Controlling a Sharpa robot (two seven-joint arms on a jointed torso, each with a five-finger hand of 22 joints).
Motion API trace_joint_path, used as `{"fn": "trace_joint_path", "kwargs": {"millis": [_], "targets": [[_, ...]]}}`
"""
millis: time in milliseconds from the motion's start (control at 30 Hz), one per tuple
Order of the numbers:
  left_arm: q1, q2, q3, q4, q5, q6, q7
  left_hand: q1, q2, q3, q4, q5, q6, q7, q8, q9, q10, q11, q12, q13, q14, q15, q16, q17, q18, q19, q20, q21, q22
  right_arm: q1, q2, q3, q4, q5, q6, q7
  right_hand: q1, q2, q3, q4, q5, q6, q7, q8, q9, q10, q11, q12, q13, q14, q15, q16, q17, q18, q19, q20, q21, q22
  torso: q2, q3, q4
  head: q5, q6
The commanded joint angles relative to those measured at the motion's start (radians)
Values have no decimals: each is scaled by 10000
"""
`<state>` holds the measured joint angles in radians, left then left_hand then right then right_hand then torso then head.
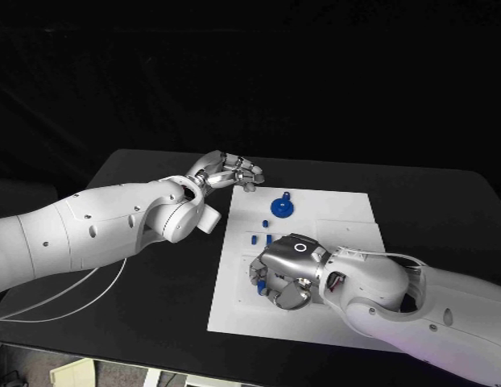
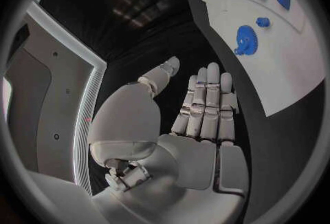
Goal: Assemble the parts on the task board
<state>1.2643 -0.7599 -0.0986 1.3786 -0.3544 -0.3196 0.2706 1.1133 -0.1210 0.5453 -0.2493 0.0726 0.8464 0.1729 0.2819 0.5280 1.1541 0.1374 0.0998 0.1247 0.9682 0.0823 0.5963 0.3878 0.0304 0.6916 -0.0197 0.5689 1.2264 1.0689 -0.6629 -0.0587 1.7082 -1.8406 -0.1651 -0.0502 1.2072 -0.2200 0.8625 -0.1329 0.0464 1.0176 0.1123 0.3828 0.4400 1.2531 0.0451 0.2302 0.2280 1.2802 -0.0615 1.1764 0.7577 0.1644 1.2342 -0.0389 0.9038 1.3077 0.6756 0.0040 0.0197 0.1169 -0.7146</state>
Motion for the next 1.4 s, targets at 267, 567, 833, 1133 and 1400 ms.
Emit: {"fn": "trace_joint_path", "kwargs": {"millis": [267, 567, 833, 1133, 1400], "targets": [[3, 13, 8, 20, 47, 112, 56, 12, 58, 10, 53, 45, -85, 7, 54, -13, -38, -3, -41, -15, 14, 55, -39, 20, 66, 24, 75, -48, 13, -30, 38, -116, 16, -43, 477, 80, -121, 78, -42, -96, 107, 74, -9, 26, 18, 175, -34, 24, 3, -27, -93, -30, -14, 974, -13, -44, 59, 190, 1, 0, -2, 1, -26], [3, 11, 7, 23, 47, 124, 29, 8, 58, 8, 55, 45, -87, 7, 55, -14, -38, -2, -42, -15, 15, 55, -45, 29, 66, 26, 76, -51, 15, -30, 13, -129, -19, 93, 246, 94, -521, -9, -417, -456, 1042, 55, 11, -55, -11, 118, -10, -10, 7, -44, -62, -52, -29, 974, -45, -5, 95, 185, 0, 6, -6, 5, -36], [3, 7, 7, 24, 47, 116, 24, 6, 56, 6, 55, 44, -89, 8, 55, -16, -39, -1, -44, -15, 15, 56, -52, 37, 66, 26, 76, -54, 17, -29, -24, -131, -27, 354, -207, 150, -1258, -289, -1980, -716, 1537, -439, 213, -338, -118, -415, 179, -301, -129, -58, 116, -19, -14, 974, -72, -8, 113, 171, 0, 2, -9, -1, -43], [3, -11, 7, 27, 47, 131, -15, 13, 60, 10, 53, 49, -99, 11, 55, -19, -45, 1, -50, -17, 17, 56, -65, 56, 69, 31, 75, -60, 21, -29, -58, -131, -34, 414, -546, 139, -1208, -411, -2402, -794, 1615, -798, 373, -534, -209, -798, 329, -491, -257, -113, 261, -2, -9, 974, -120, -23, 52, 143, 2, 0, 0, -5, -34], [3, -21, 7, 28, 47, 134, -18, 11, 56, 7, 54, 50, -108, 16, 54, -23, -48, 4, -54, -18, 18, 57, -77, 73, 70, 37, 76, -65, 24, -29, -93, -132, -23, 415, -748, 147, -1127, -408, -2389, -766, 1600, -839, 392, -555, -223, -841, 348, -505, -281, -129, 280, 1, -10, 974, -132, -25, 30, 136, 1, 2, -4, 1, -30]]}}
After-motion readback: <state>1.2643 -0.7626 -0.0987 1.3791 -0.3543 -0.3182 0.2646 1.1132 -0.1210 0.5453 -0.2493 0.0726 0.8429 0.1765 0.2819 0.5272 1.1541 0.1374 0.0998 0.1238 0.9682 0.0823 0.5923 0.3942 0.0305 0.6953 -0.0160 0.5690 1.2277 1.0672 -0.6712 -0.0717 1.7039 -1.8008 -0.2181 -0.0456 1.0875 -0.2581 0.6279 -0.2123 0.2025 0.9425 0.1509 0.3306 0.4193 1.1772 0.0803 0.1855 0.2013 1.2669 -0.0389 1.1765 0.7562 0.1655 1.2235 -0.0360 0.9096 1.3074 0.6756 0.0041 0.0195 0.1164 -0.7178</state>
